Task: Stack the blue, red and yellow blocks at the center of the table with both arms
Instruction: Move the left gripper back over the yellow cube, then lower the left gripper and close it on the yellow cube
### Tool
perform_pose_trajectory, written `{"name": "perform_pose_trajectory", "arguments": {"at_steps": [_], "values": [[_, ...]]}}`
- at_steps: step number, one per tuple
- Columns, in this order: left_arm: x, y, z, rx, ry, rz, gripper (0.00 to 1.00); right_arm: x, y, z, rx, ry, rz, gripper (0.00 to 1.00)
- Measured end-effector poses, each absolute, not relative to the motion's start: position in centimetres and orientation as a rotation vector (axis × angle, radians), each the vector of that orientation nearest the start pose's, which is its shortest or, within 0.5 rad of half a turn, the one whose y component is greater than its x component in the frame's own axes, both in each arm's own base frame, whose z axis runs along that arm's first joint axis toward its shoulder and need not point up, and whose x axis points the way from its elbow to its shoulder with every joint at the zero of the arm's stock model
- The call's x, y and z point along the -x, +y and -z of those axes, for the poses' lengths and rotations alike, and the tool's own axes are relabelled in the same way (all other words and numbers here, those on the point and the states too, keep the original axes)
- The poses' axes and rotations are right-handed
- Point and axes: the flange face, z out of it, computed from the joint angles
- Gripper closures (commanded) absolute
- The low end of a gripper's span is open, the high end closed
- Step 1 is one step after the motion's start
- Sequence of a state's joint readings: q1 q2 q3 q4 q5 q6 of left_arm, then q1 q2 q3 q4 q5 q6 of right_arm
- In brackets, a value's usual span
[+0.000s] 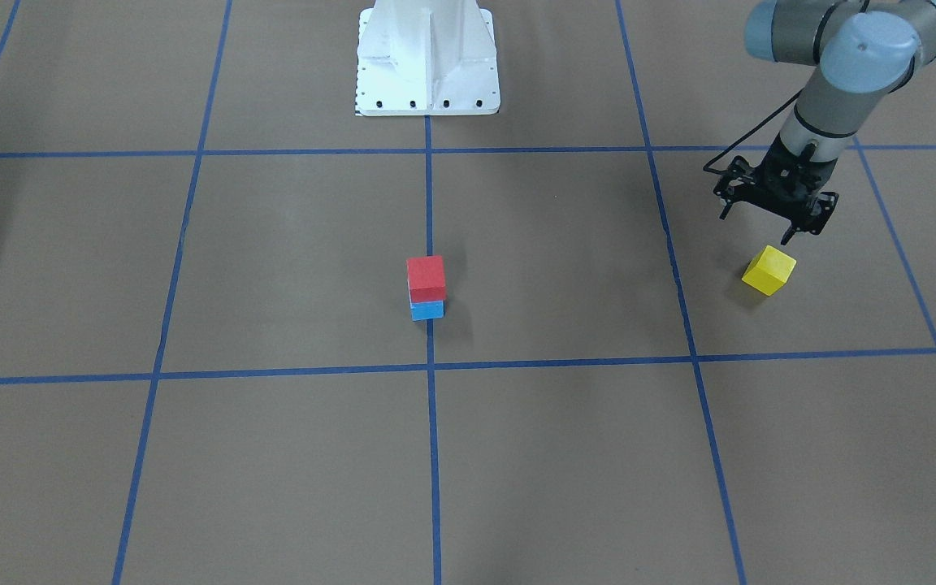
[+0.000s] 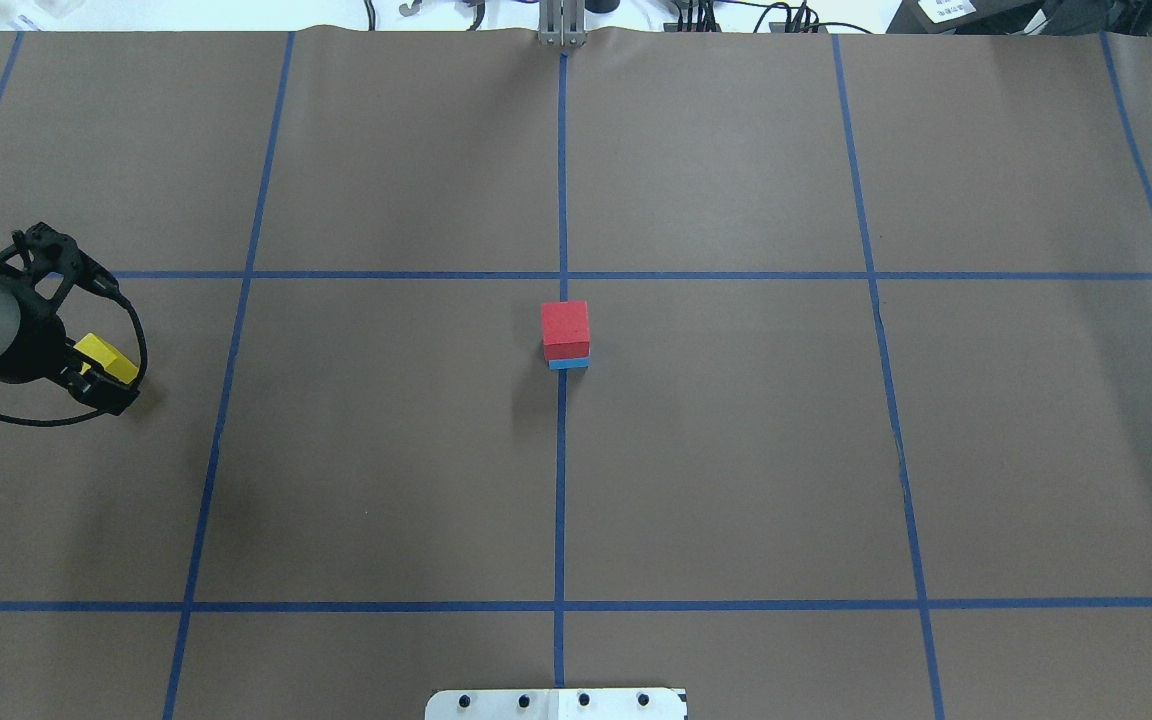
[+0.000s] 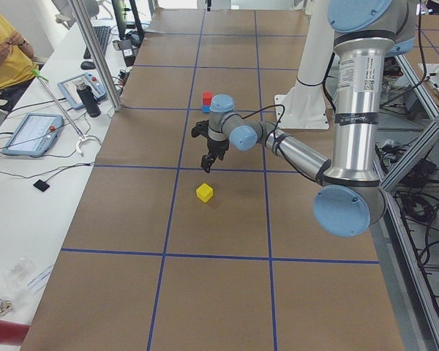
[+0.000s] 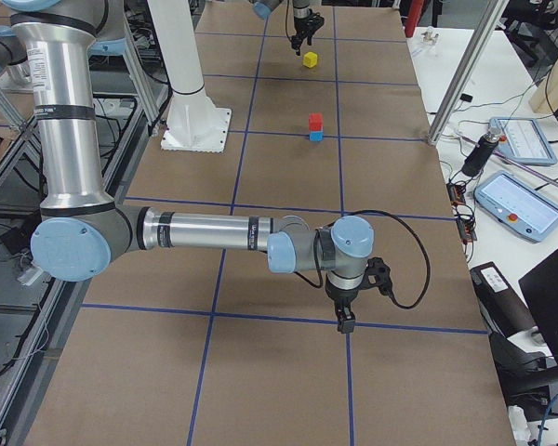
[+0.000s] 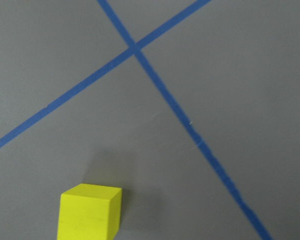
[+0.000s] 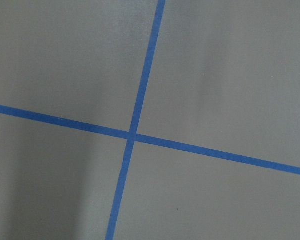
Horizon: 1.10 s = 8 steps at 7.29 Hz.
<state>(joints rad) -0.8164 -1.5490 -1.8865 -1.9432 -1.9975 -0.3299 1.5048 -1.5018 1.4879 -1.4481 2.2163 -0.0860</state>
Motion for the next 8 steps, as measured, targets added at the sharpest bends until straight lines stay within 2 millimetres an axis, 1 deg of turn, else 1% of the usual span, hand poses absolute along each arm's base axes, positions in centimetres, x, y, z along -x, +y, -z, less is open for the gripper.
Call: {"name": "perform_pose_trajectory", "arguments": {"at_steps": [1,2,3,4,6,7,8], "values": [[-28.0,-43.1,-50.7,-0.361,0.728,-0.557,0.00,-3.8,-53.3,-66.0,-0.112,-0.644,0.182,0.00],[-28.2,-43.3,-52.0,-0.360,0.748,-0.562,0.00,-3.8,-53.3,-66.0,-0.112,-0.644,0.182,0.00],[-28.0,-43.6,-52.6,-0.360,0.755,-0.559,0.00,-3.8,-53.3,-66.0,-0.113,-0.643,0.183,0.00],[-27.2,-44.2,-53.1,-0.360,0.753,-0.552,0.00,-3.8,-53.3,-66.0,-0.113,-0.643,0.183,0.00],[-24.7,-45.9,-54.3,-0.341,0.771,-0.536,0.00,-3.8,-53.2,-66.0,-0.114,-0.643,0.183,0.00],[-24.4,-46.8,-54.6,-0.332,0.781,-0.527,0.00,-3.8,-53.2,-66.0,-0.114,-0.643,0.182,0.00],[-25.0,-48.3,-54.6,-0.328,0.786,-0.520,0.00,-3.8,-53.2,-66.0,-0.114,-0.643,0.182,0.00]]}}
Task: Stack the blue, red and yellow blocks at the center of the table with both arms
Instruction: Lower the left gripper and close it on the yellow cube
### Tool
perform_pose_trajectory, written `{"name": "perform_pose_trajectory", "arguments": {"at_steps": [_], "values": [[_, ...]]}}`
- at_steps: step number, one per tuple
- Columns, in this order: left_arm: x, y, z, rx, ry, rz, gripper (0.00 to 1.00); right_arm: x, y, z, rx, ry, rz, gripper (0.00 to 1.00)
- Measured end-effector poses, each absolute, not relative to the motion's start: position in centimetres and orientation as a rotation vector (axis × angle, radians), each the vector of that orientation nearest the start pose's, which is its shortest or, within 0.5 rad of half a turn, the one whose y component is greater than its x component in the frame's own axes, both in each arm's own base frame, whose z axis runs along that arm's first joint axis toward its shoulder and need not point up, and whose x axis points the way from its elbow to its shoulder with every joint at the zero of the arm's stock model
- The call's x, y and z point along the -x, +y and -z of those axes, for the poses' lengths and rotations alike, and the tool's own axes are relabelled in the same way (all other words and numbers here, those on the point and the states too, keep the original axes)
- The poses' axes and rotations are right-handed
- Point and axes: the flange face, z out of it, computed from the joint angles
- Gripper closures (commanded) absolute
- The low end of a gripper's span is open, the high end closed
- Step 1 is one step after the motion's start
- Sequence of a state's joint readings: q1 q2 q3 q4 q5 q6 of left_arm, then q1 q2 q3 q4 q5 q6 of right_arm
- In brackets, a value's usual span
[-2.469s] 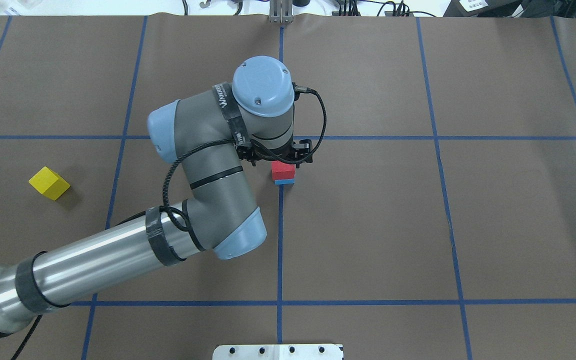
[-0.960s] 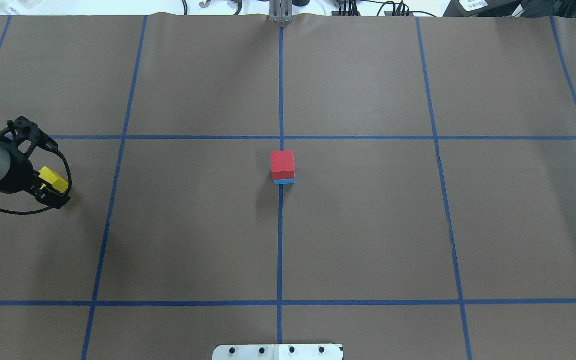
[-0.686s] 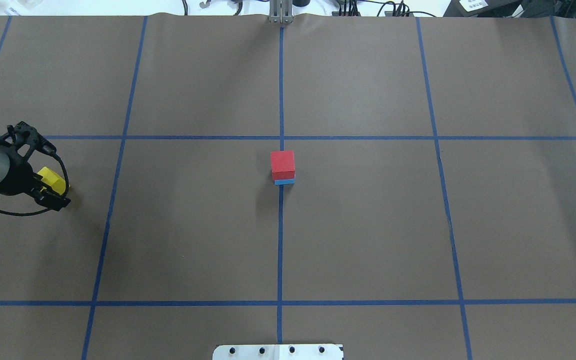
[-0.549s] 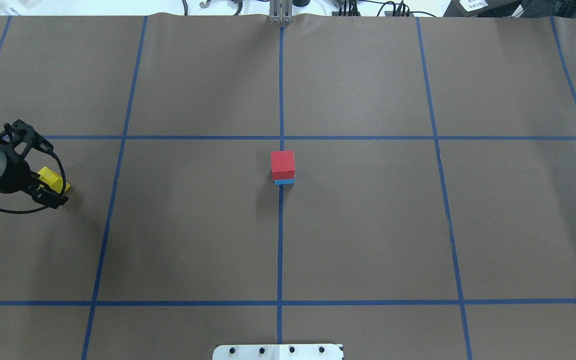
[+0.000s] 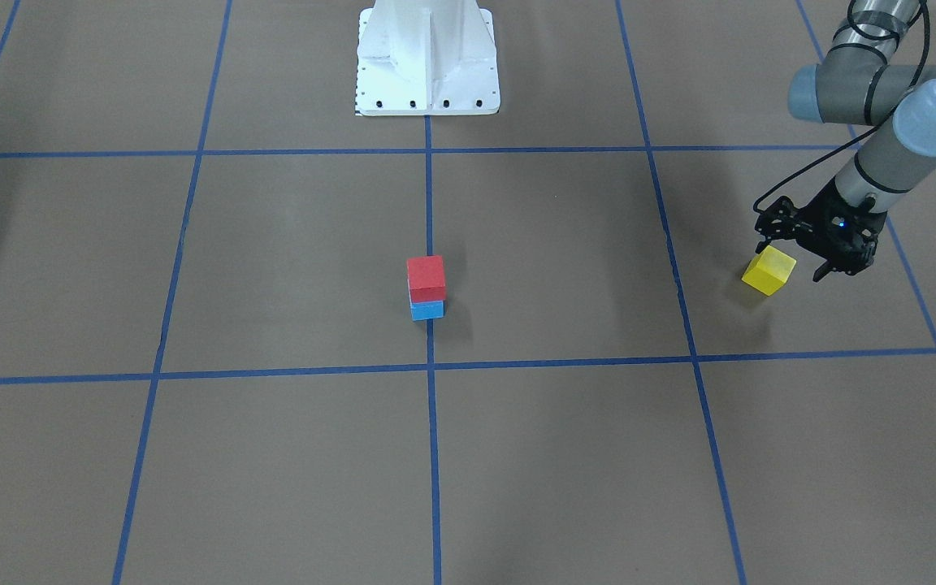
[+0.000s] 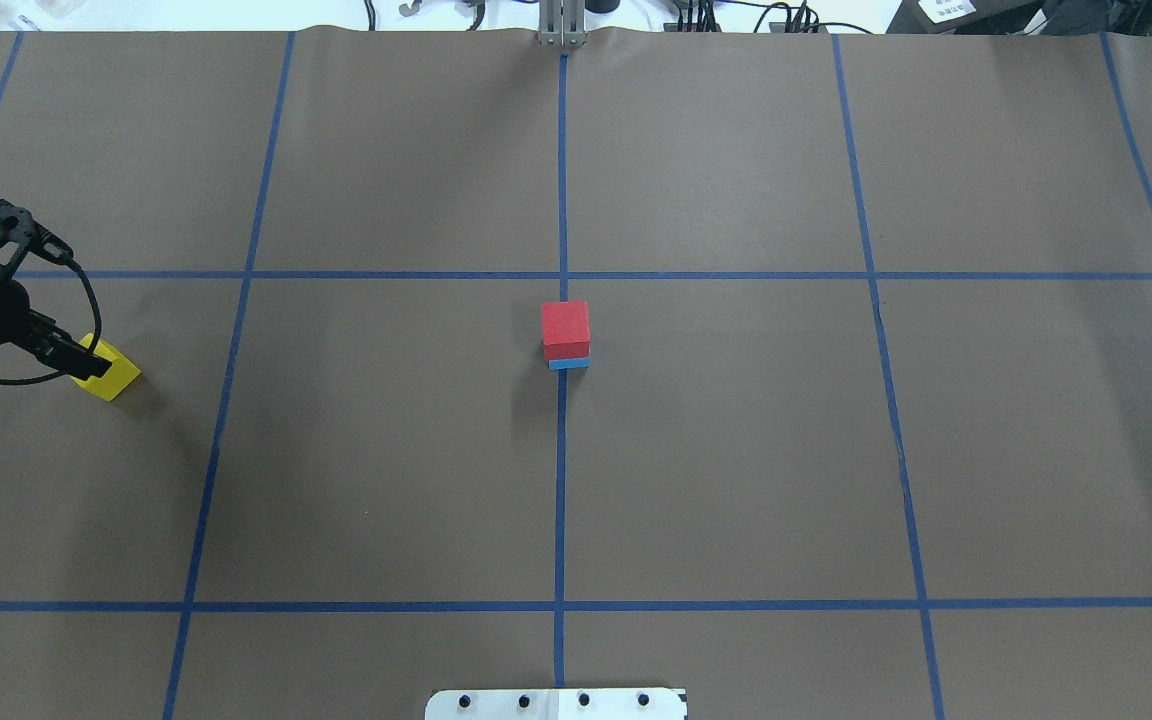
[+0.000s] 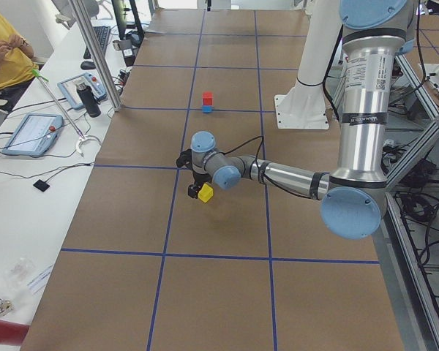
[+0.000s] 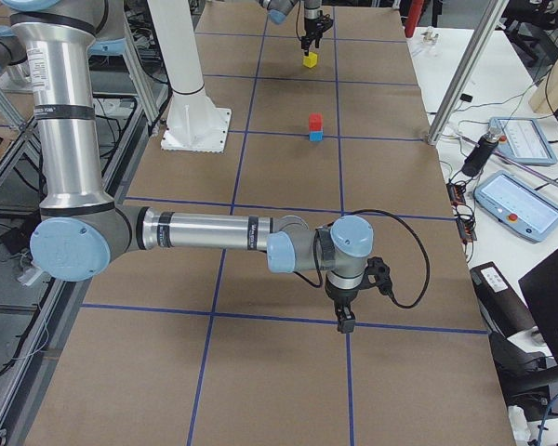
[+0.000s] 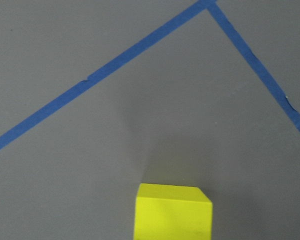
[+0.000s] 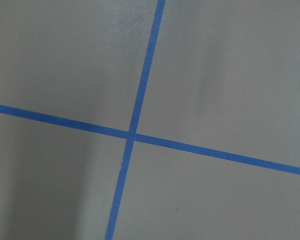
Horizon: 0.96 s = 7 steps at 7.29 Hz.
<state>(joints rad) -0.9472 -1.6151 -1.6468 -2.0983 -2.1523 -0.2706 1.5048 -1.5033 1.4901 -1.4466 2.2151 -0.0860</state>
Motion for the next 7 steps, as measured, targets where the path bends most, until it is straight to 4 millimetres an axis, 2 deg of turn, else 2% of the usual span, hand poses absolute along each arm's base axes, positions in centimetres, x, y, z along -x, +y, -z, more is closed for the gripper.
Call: {"name": "perform_pose_trajectory", "arguments": {"at_steps": [2,7], "values": [[-26.26,-50.16,-54.44,-0.324,0.792,-0.514,0.00,-3.84,-53.28,-65.96,-0.114,-0.643,0.182,0.00],[-26.17,-50.04,-55.22,-0.307,0.791,-0.510,0.00,-3.85,-53.36,-65.94,-0.114,-0.642,0.181,0.00]]}}
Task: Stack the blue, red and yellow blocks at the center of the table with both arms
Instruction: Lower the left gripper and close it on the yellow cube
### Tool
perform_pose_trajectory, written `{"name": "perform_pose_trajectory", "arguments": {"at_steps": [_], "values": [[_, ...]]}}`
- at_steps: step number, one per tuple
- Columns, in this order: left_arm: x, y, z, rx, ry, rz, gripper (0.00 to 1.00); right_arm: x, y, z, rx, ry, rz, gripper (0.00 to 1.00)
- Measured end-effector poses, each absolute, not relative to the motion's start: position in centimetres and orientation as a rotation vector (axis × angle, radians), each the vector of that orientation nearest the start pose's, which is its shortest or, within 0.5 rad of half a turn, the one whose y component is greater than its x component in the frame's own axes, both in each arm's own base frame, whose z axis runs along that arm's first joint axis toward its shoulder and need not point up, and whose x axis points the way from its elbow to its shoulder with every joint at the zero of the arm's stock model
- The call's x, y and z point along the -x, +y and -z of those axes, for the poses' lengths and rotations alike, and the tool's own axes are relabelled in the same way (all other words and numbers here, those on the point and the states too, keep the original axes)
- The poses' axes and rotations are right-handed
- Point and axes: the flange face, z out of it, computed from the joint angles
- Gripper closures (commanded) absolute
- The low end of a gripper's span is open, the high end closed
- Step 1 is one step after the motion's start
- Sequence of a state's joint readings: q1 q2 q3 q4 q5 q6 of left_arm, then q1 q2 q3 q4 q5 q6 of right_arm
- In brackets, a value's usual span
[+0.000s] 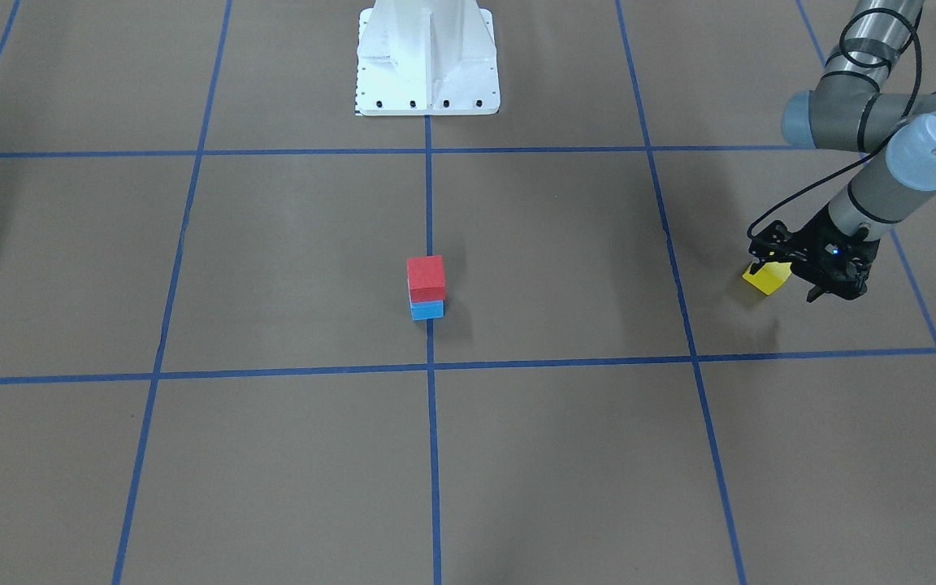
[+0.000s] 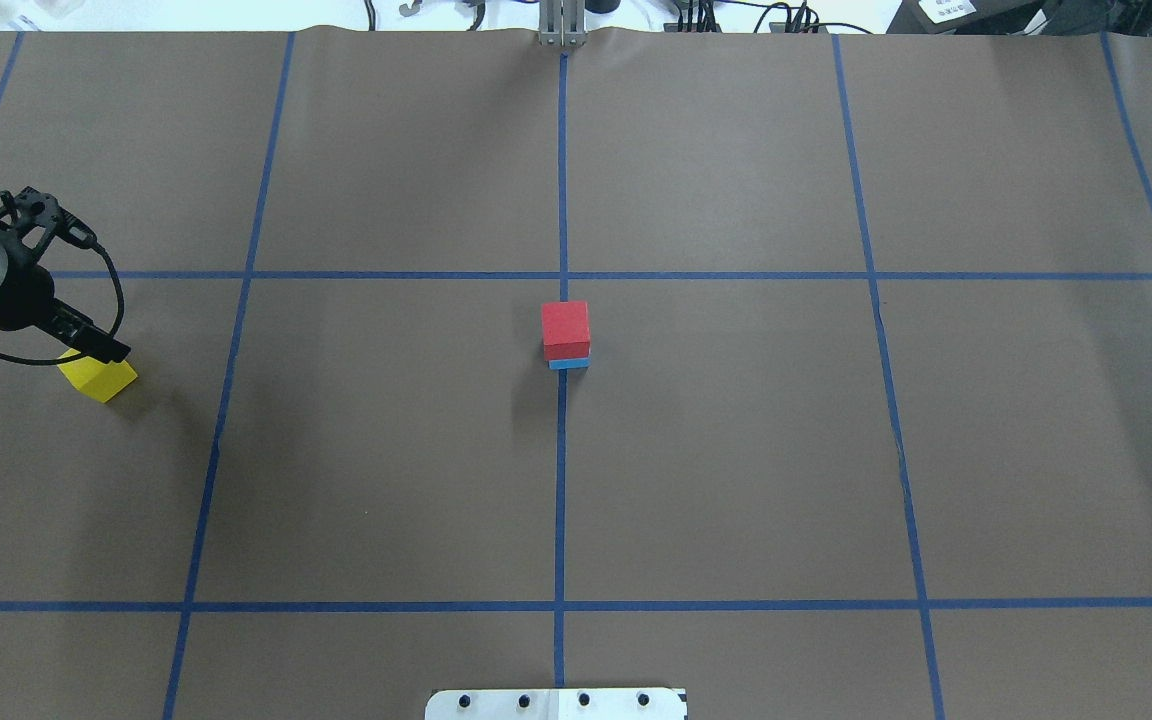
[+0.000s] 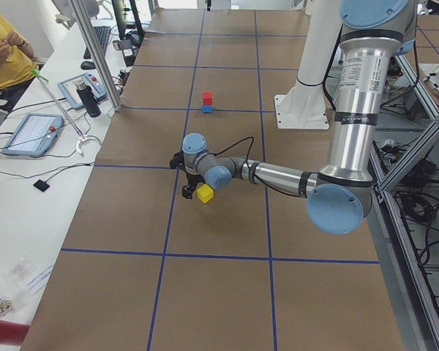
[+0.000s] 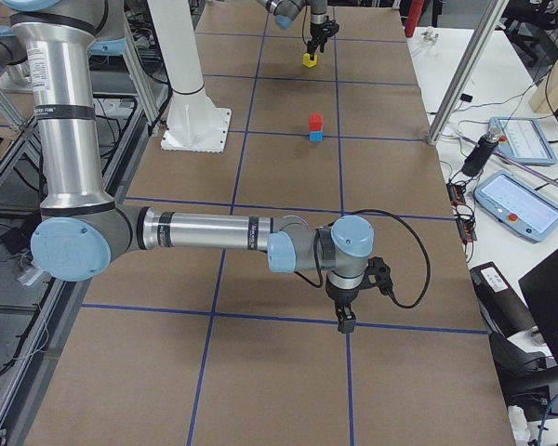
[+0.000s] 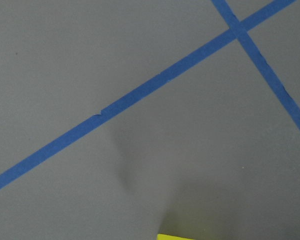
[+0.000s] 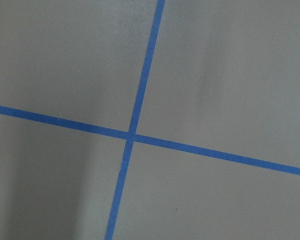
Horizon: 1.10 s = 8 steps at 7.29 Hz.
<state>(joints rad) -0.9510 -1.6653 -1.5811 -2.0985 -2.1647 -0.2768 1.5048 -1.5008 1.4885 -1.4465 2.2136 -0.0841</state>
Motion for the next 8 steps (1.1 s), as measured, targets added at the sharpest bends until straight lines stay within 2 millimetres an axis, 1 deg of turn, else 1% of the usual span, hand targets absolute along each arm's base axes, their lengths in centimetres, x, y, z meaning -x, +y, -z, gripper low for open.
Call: {"name": "perform_pose_trajectory", "arguments": {"at_steps": [3,4,6,8], "values": [[-26.4,-49.6,-54.3,-0.269,0.854,-0.486,0.00,-3.8,-53.4,-65.8,-0.116,-0.642,0.181,0.00],[-26.5,-49.5,-54.4,-0.263,0.857,-0.480,0.00,-3.8,-53.4,-65.9,-0.115,-0.642,0.181,0.00],[-26.4,-48.8,-55.6,-0.247,0.849,-0.482,0.00,-3.9,-53.3,-66.1,-0.111,-0.642,0.180,0.00],[-26.4,-48.3,-56.3,-0.237,0.845,-0.486,0.00,-3.9,-53.2,-66.3,-0.109,-0.642,0.181,0.00]]}}
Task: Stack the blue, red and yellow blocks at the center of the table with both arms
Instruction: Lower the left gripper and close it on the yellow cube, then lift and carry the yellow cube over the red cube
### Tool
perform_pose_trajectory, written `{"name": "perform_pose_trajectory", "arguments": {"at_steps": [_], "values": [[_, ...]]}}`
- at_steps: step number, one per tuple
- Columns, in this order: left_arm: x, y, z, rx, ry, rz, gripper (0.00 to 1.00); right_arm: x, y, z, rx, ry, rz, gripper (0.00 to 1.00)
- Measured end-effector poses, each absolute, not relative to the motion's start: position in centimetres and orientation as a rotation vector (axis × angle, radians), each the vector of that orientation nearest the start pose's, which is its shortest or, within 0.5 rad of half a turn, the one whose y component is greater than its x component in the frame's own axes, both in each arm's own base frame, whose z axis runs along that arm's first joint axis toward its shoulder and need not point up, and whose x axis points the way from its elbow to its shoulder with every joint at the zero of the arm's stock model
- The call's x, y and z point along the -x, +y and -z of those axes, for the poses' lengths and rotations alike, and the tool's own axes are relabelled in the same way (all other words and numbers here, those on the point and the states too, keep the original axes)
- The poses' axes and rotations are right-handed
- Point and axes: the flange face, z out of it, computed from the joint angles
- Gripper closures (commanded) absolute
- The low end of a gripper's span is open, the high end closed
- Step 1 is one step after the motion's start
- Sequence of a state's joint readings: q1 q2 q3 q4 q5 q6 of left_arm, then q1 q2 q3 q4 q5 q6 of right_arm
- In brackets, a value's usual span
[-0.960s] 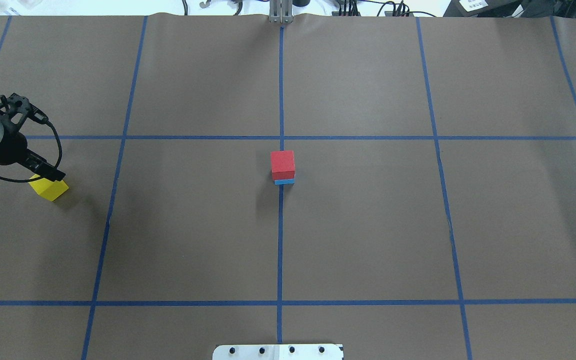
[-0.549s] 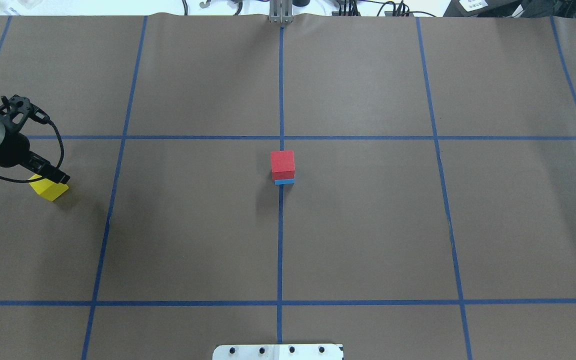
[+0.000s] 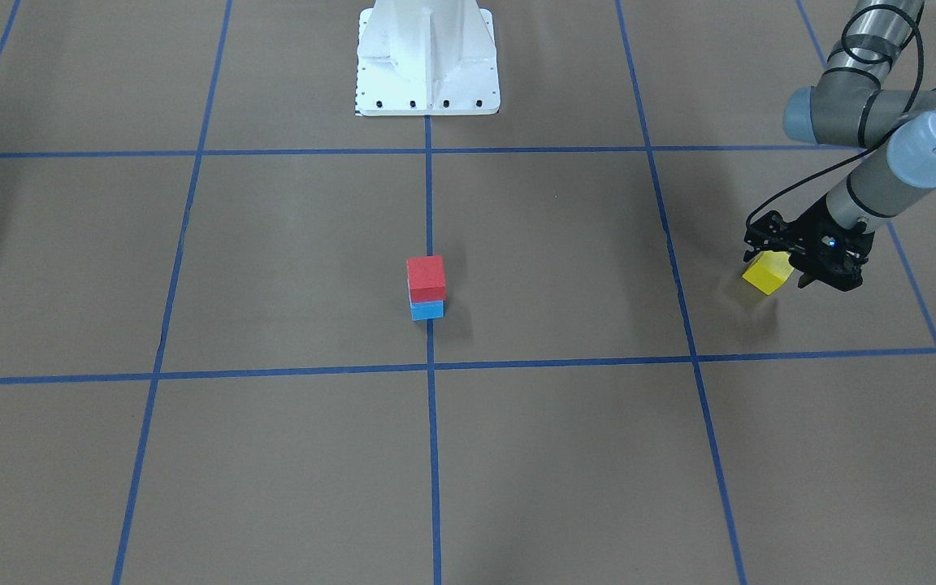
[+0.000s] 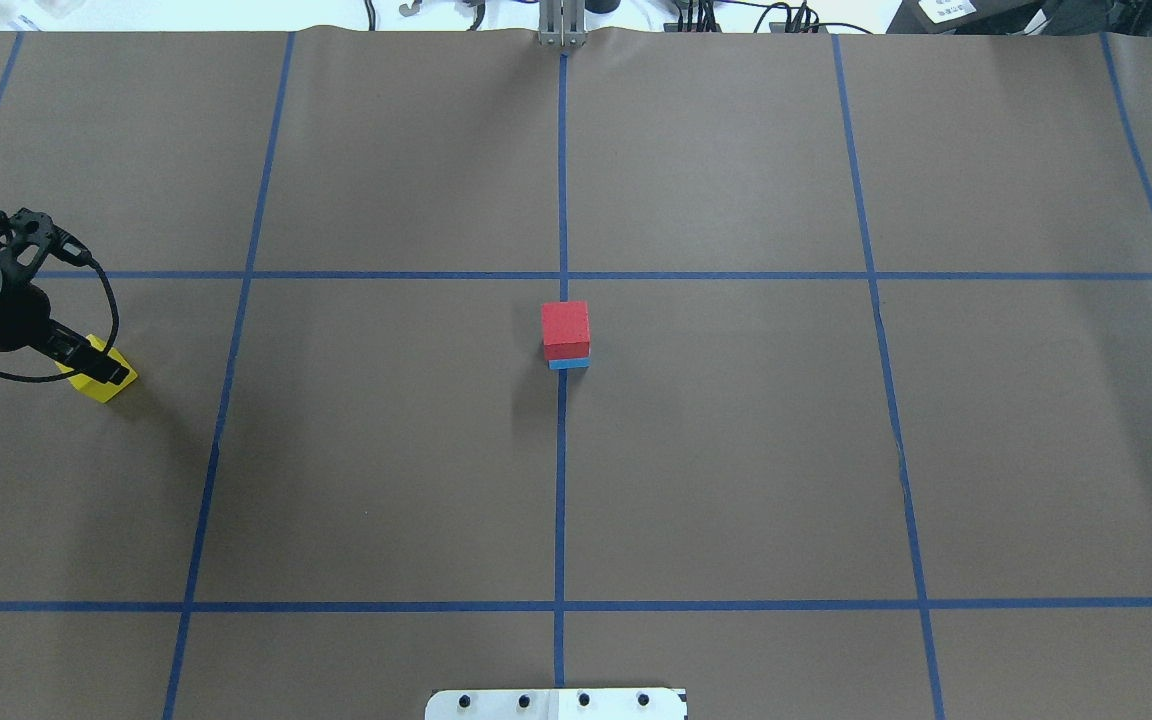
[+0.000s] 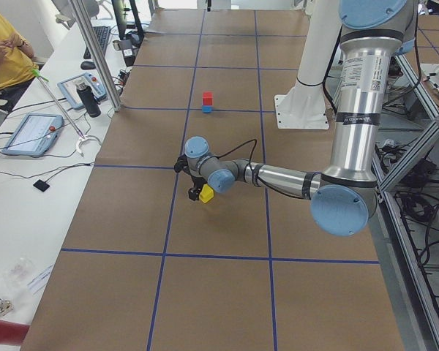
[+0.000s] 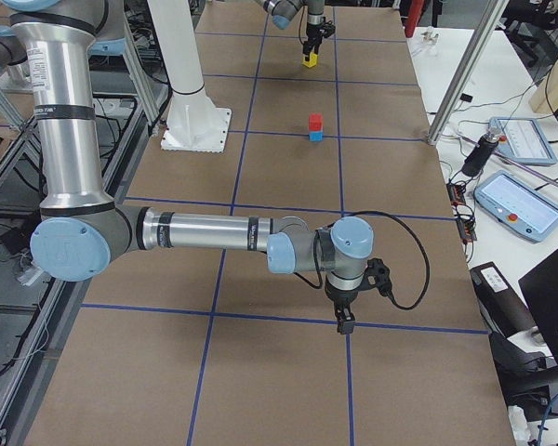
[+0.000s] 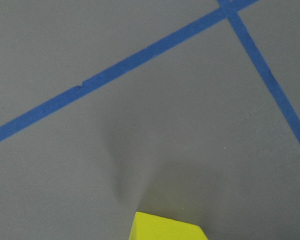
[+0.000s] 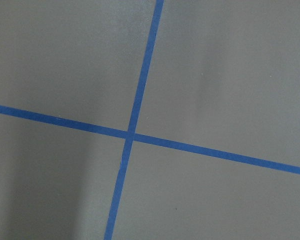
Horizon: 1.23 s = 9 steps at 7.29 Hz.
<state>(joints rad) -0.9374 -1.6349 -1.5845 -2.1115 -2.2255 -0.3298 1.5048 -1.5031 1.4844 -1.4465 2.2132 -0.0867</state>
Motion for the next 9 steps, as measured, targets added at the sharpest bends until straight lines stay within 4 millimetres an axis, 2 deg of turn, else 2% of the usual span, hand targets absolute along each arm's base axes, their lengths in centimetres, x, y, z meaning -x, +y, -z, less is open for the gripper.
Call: {"name": "perform_pose_trajectory", "arguments": {"at_steps": [1,2,3,5,6,7,8,9], "values": [[-26.6,-48.1,-56.5,-0.237,0.837,-0.489,0.15,-3.9,-53.2,-66.3,-0.109,-0.641,0.181,0.00],[-27.0,-48.0,-56.7,-0.240,0.826,-0.492,0.72,-3.9,-53.2,-66.2,-0.109,-0.641,0.181,0.00],[-27.2,-47.9,-56.7,-0.244,0.822,-0.496,1.00,-3.9,-53.2,-66.2,-0.110,-0.641,0.182,0.00],[-27.2,-47.8,-55.8,-0.269,0.831,-0.503,1.00,-3.9,-53.3,-66.0,-0.113,-0.641,0.183,0.00],[-27.1,-47.7,-54.2,-0.279,0.844,-0.504,1.00,-3.9,-53.3,-66.0,-0.114,-0.641,0.183,0.00],[-26.9,-47.7,-51.8,-0.272,0.851,-0.499,1.00,-3.9,-53.3,-66.0,-0.113,-0.641,0.183,0.00],[-26.6,-47.8,-48.3,-0.251,0.844,-0.483,1.00,-3.9,-53.2,-66.1,-0.112,-0.642,0.182,0.00],[-26.7,-48.1,-43.6,-0.220,0.840,-0.434,1.00,-3.9,-53.2,-66.2,-0.110,-0.642,0.181,0.00]]}}
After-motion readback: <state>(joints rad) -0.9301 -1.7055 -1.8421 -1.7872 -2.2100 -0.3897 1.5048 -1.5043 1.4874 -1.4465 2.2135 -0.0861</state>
